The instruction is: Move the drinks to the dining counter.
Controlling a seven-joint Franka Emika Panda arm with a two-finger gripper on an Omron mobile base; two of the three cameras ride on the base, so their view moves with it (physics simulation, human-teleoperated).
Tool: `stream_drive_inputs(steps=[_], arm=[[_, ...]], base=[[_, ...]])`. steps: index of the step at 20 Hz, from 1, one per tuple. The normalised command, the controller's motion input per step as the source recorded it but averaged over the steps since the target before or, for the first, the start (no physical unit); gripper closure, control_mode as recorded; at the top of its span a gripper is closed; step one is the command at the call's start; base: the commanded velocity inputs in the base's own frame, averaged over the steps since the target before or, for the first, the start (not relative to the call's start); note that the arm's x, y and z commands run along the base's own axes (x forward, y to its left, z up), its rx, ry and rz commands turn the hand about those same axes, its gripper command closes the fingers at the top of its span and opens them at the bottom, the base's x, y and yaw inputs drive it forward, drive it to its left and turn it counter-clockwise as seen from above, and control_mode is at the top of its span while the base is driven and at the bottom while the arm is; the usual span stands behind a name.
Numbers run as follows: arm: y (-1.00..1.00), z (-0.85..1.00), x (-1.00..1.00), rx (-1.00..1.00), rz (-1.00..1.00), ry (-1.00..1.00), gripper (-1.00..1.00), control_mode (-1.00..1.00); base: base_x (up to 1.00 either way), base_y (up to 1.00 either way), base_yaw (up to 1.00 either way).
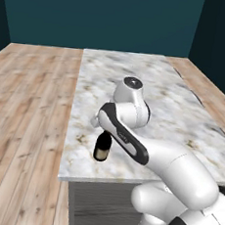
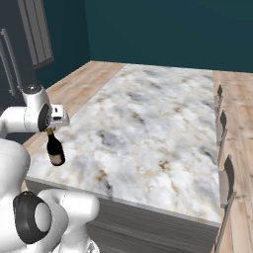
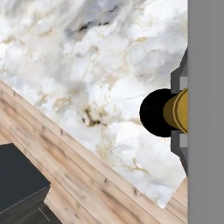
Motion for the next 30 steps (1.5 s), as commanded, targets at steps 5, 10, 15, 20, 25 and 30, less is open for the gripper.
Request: stream_drive_inputs(steps=[5, 10, 15, 20, 25, 30], arm=[[0.01, -0.15, 0.14, 0.0, 0.0, 0.0, 1.0, -1.0], [0.02, -0.15, 0.09, 0.0, 0.0, -0.03, 1.0, -1.0], [0.03, -0.14, 0.07, 0.0, 0.0, -0.06, 1.0, -1.0], [0.02, -0.18, 0.09, 0.0, 0.0, -0.03, 1.0, -1.0], [0.0, -0.22, 0.14, 0.0, 0.0, 0.0, 1.0, -1.0], [0.0, -0.2, 0.01, 0.0, 0.0, 0.0, -1.0, -1.0]], base=[[0.0, 0.0, 0.0], [0.0, 0.0, 0.0], [0.0, 0.0, 0.0], [0.0, 0.0, 0.0], [0.0, 0.0, 0.0], [0.0, 0.0, 0.0]])
